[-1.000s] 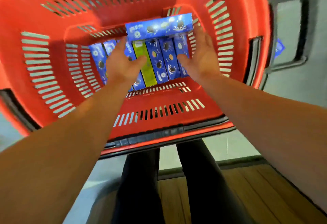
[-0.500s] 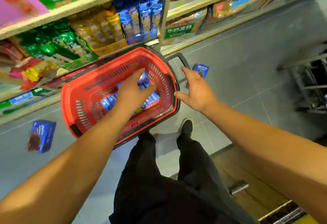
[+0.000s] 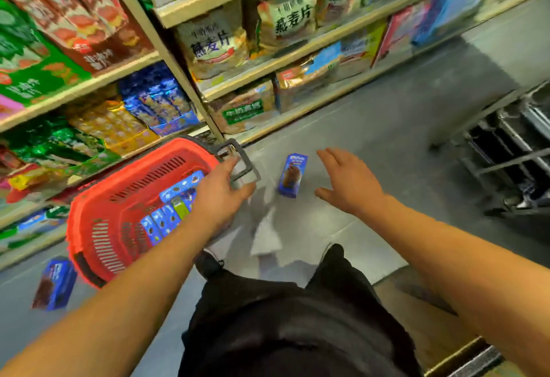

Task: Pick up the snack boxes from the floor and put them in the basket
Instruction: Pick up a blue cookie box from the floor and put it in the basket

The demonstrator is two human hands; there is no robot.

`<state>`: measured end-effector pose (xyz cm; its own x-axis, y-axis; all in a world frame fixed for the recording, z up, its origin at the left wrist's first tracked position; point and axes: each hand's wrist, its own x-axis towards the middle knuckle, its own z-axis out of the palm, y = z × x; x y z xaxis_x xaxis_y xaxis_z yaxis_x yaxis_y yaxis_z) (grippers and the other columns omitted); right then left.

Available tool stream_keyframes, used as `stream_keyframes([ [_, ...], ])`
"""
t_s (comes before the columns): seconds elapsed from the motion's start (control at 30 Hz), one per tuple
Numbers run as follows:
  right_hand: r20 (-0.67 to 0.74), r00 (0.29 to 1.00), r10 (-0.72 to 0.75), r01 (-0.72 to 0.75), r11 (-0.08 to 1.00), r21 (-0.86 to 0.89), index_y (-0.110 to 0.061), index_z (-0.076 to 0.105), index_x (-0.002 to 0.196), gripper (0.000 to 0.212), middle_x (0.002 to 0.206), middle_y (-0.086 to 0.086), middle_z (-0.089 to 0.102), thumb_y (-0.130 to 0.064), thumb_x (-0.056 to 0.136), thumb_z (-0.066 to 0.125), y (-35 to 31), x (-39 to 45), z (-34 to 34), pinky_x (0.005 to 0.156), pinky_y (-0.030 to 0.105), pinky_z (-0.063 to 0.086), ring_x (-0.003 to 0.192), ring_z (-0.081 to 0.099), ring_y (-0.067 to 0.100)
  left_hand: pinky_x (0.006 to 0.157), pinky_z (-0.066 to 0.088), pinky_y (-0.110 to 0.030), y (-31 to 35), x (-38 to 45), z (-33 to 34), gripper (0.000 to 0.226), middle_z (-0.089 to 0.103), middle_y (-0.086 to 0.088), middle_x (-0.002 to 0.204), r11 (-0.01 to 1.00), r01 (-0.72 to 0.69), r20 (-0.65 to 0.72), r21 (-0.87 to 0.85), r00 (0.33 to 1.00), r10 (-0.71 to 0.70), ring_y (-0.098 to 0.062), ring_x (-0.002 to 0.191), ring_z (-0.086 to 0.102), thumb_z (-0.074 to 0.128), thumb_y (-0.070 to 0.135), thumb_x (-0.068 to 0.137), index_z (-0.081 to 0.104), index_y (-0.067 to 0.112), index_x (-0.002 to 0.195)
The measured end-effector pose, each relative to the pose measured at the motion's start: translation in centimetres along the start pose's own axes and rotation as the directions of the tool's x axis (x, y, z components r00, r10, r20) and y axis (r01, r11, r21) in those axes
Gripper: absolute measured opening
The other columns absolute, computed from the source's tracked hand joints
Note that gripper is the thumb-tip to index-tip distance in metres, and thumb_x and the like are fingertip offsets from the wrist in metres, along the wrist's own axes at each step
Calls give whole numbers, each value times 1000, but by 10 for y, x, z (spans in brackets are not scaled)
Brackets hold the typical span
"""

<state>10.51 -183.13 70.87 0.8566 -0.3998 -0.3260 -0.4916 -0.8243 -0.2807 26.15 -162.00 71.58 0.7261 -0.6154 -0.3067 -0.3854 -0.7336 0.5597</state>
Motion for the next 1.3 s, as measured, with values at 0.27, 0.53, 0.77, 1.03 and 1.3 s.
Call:
stream_keyframes([
  [0.27,62,998,-29,32,998,-45,-20,19,153,88,160,7,21,-50,84,65,101,-4,-34,118,33,15,145,22,26,100,38,-31,101,10,47,69,54,-11,138,998,68,-39,-1,997,-68,-27,125,50,73,31,80,45,15,141],
  [0.53,153,984,-93,114,984,-135,-20,14,154,87,161,5,15,-51,87,60,137,62,-59,120,38,18,147,17,27,106,36,-36,135,63,73,75,45,-8,146,989,141,3,-51,990,-141,-27,131,44,67,46,82,38,20,146],
  [0.77,240,946,-216,255,955,-148,-23,16,154,84,161,1,16,-49,88,61,139,146,-90,118,37,20,147,17,25,106,37,-35,136,118,72,70,44,-4,147,945,267,-9,-189,962,-274,-25,131,46,67,41,84,39,22,145],
  [1.03,381,848,-368,453,878,-159,-21,17,154,84,160,3,18,-51,87,60,125,218,-99,117,38,21,146,19,27,105,36,-32,129,151,74,71,47,-9,145,862,420,-16,-284,897,-442,-27,130,46,69,39,84,40,17,145],
  [1.3,579,648,-494,678,721,-143,-21,22,151,84,157,2,22,-46,84,65,136,306,-93,115,39,26,143,23,26,106,30,-27,142,185,125,81,47,-7,144,627,607,-68,-489,690,-721,-23,132,44,58,58,74,44,15,141],
])
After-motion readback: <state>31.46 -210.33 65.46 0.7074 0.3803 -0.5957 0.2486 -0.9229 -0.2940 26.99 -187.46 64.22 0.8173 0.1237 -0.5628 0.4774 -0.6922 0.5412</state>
